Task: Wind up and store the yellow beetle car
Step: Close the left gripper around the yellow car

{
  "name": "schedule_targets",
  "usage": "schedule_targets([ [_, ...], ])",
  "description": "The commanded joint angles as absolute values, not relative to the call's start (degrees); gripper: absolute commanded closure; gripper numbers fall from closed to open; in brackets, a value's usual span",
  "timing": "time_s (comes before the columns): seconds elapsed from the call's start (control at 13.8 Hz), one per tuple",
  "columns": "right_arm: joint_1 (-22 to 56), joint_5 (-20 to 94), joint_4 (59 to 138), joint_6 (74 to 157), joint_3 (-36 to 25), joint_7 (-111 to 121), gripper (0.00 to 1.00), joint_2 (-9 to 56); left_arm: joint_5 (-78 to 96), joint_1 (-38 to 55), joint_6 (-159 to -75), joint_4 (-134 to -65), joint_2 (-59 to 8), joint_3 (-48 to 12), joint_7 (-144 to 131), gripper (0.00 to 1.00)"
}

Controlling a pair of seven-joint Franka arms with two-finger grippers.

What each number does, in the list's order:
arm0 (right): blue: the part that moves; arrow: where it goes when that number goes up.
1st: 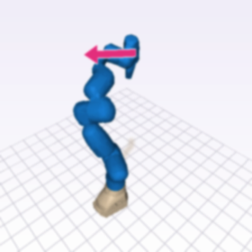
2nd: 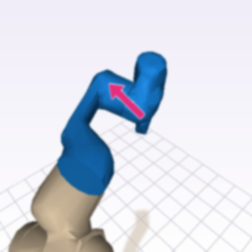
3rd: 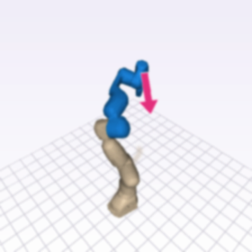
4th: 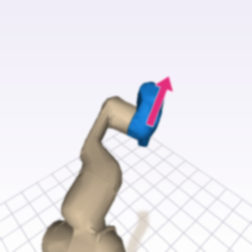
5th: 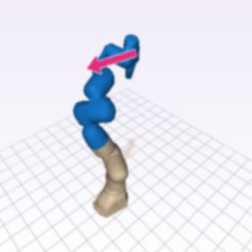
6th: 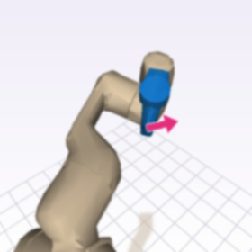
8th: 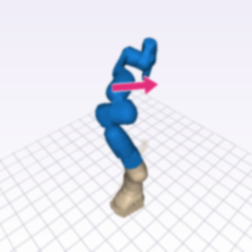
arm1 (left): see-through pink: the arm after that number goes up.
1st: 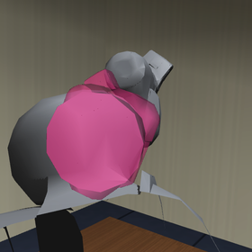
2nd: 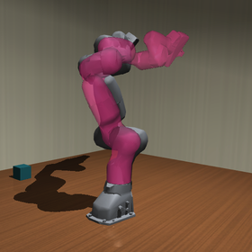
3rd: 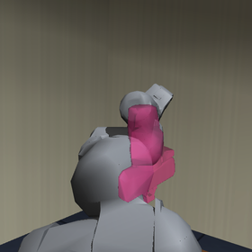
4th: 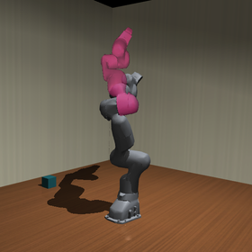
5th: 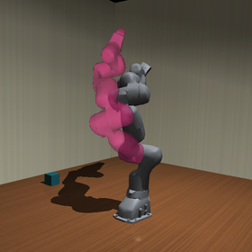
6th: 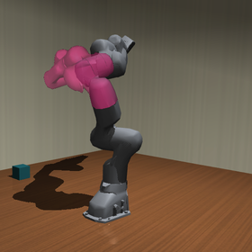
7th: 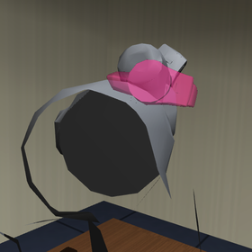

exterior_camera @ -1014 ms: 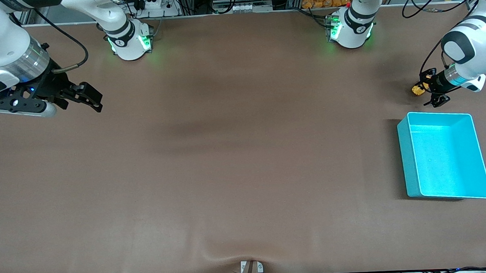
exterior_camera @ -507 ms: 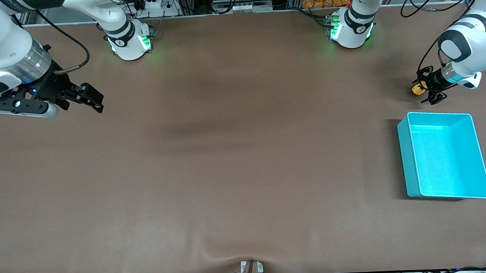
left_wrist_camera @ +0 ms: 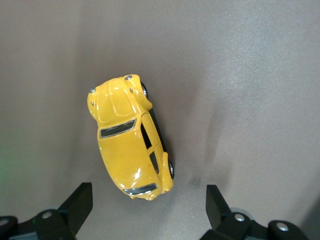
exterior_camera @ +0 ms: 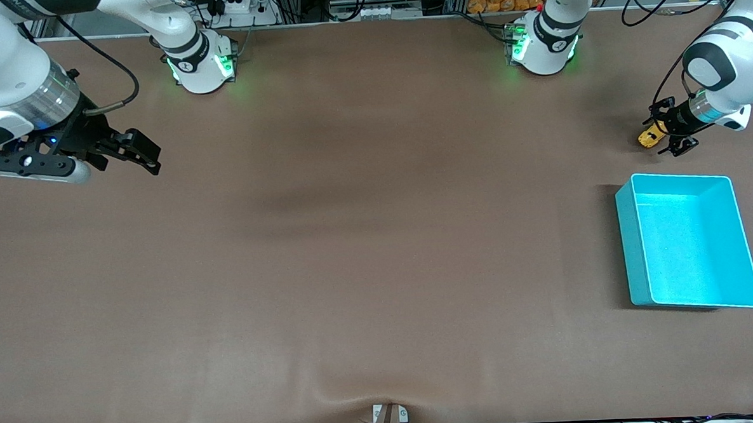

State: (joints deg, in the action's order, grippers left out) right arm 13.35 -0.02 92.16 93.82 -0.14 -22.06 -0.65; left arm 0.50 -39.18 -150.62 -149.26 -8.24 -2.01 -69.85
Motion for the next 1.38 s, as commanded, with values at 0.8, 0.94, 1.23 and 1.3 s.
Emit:
schedule_targets([
  [0.8, 13.18, 0.09, 92.37, 95.54, 0.0, -22.06, 0.0, 0.18, 1.49, -39.81, -157.23, -154.24, -7.74, -1.5, -68.91, 0.0],
  [0.94, 13.1, 0.09, 92.29, 95.54, 0.0, -22.06, 0.0, 0.09, 1.49, -39.81, -158.28, -154.51, -7.91, -0.71, -68.91, 0.0],
  [1.23, 9.86, 2.28, 91.23, 95.36, -0.18, -20.39, 0.0, -0.44, 1.49, -39.81, -159.17, -155.3, -8.26, -0.53, -68.82, 0.0],
  [1.3, 8.71, 2.72, 91.14, 95.27, -0.26, -19.09, 0.0, -0.53, 1.49, -39.81, -159.17, -155.3, -8.35, -0.53, -68.91, 0.0],
])
